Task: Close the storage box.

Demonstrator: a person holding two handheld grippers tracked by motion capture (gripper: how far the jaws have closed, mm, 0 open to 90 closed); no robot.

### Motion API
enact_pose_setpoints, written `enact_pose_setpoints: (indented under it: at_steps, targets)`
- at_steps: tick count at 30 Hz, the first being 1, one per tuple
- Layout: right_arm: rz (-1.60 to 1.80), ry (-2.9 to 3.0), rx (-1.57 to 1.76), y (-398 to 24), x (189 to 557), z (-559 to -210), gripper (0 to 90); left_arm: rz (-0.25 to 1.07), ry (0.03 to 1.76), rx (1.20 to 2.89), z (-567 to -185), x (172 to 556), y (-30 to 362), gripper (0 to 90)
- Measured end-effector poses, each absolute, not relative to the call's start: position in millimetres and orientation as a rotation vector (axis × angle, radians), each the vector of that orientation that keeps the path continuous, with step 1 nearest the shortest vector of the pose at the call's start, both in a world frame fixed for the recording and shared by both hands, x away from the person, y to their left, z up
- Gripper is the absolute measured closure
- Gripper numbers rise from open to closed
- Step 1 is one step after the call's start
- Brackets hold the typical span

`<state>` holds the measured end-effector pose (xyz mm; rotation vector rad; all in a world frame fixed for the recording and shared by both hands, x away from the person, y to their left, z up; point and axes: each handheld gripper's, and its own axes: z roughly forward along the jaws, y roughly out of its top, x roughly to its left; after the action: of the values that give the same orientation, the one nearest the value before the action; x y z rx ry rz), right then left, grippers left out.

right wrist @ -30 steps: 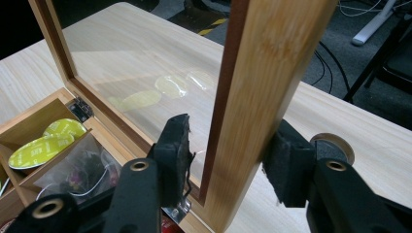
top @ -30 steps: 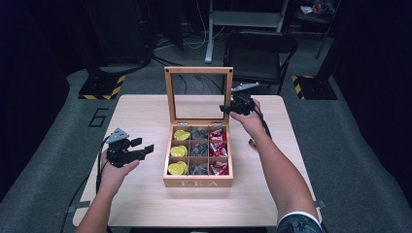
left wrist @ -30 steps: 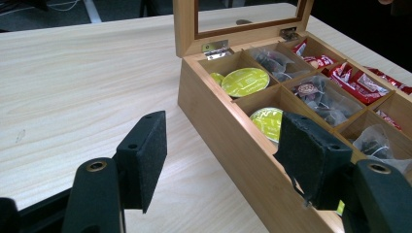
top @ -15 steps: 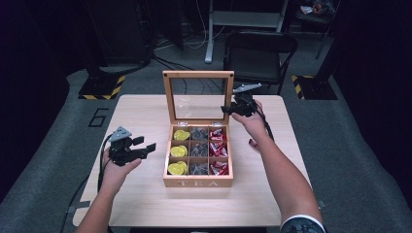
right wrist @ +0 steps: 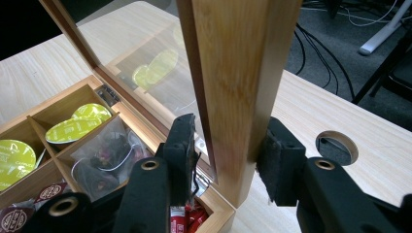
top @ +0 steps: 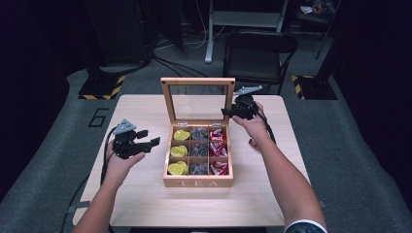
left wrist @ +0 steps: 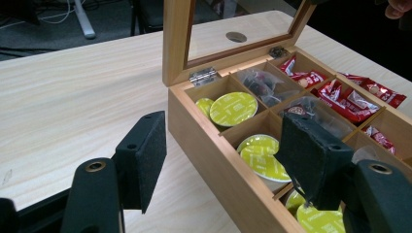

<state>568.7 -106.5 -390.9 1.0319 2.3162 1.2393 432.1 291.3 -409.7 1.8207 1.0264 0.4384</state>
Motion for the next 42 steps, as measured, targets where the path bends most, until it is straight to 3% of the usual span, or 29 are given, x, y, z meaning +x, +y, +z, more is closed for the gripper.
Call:
enact_pose_setpoints:
  at_steps: [42]
  targets:
    - [1.295, 2.282, 0.939, -112.9, 542.0, -390.6, 58.9, 0.476, 0.967, 1.837, -354.6, 490.7, 263.8, 36.7]
